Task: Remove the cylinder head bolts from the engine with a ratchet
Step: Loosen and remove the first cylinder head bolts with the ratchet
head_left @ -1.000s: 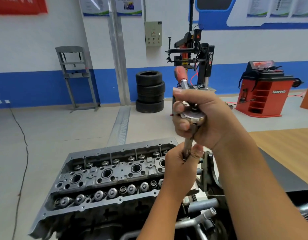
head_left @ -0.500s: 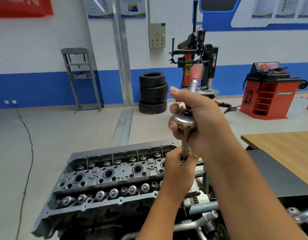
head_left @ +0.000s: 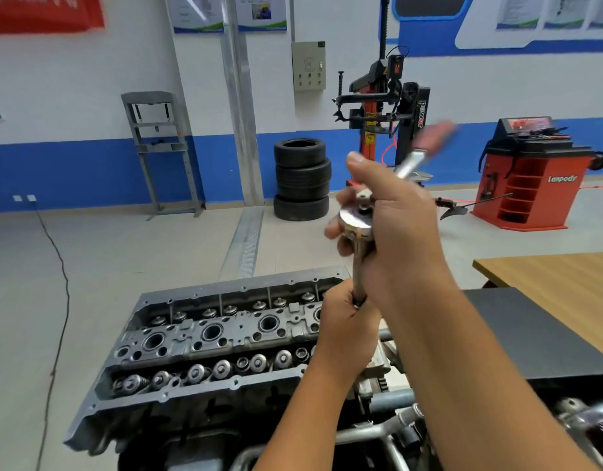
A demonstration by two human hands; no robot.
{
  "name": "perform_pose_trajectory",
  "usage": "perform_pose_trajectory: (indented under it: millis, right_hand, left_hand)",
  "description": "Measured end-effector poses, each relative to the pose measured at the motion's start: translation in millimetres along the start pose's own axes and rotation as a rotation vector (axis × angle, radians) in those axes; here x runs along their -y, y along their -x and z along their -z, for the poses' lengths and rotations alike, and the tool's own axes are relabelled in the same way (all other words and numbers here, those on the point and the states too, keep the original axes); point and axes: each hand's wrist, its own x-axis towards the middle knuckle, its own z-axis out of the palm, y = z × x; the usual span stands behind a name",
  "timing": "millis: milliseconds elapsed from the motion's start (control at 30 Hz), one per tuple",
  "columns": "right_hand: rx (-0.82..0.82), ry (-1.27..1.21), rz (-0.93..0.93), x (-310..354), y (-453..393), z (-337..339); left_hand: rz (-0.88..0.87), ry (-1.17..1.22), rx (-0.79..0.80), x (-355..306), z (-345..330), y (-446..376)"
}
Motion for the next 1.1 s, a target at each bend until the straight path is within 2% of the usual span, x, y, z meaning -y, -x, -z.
perform_pose_trajectory:
  millis: [67, 133, 167, 267, 333, 367, 433, 500, 600, 700, 833, 900, 1000, 1100]
  right_hand:
    - [-0.251, -0.093, 0.214, -12, 6, -6]
    - [-0.372, -0.075, 0.233, -11, 8, -9]
    - [-0.334, -0.018, 0.173, -6, 7, -8]
    - [0.031, 0.146, -0.141, 15, 0, 0]
    - [0.151, 0.139, -0.229, 18, -2, 2]
    - [0.118, 0.121, -0.192, 15, -1, -1]
    - [-0.072, 0.077, -0.009, 3, 3, -5]
    - [-0.252, -0.009, 0.167, -7, 7, -6]
    - [-0.31, -0.065, 0.252, -12, 10, -6]
    - [-0.148, -0.116, 0.202, -15, 10, 3]
    - [0.317, -0.202, 0.041, -12, 8, 35]
    - [0.452, -0.133, 0.027, -8, 8, 45]
    - [0.493, -0.023, 0.062, -7, 6, 48]
    - [0.381, 0.046, 0.19, -14, 6, 43]
  left_hand:
    - [0.039, -0.002, 0.038, -5, 0, 0]
    - [0.062, 0.011, 0.045, -9, -1, 1]
    - [0.061, 0.012, 0.04, -10, 0, 2]
    - [0.036, 0.036, 0.039, -6, 1, 3]
    - [0.013, 0.02, 0.035, -8, 1, 4]
    - [-0.004, -0.007, 0.023, -9, 2, 6]
    - [-0.079, -0.115, 0.013, -7, 8, 13]
    - [-0.158, -0.254, 0.073, -2, 15, 23]
    - [-0.222, -0.419, 0.121, 1, 29, 38]
    - [-0.229, -0.524, 0.109, 3, 54, 54]
    - [-0.182, -0.331, -0.03, -3, 87, 64]
    - [-0.147, -0.302, -0.078, -6, 93, 59]
    - [-0.156, -0.339, -0.126, -8, 95, 54]
    - [-0.184, -0.385, -0.124, -9, 84, 49]
